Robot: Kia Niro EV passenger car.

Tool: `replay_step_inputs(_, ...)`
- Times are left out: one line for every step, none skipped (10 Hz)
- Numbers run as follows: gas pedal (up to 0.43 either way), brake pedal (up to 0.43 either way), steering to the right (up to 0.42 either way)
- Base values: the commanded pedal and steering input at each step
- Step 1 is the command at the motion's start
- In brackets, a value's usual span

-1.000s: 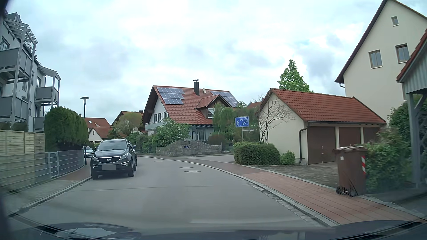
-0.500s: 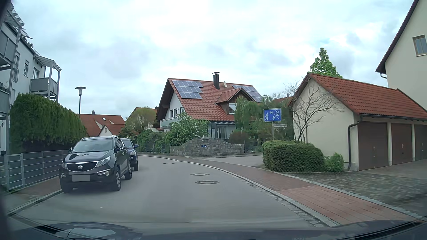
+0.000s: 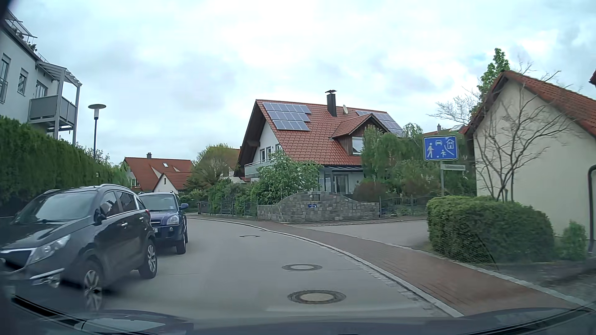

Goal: Follow the waypoints while adhering to traffic rules and regulations

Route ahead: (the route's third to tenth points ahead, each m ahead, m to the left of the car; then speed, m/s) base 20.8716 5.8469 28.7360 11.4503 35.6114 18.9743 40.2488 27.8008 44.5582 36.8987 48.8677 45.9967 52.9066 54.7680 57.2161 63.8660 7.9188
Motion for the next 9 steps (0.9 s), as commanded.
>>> replay_step_inputs(0.15, 0.006, -0.092)
replay_step_inputs(0.15, 0.006, -0.095)
replay_step_inputs(0.15, 0.006, -0.096)
replay_step_inputs(0.15, 0.006, -0.097)
replay_step_inputs(0.157, 0.006, -0.097)
replay_step_inputs(0.157, 0.006, -0.097)
replay_step_inputs(0.169, 0.006, -0.097)
replay_step_inputs(0.169, 0.006, -0.1)
replay_step_inputs(0.169, 0.012, -0.103)
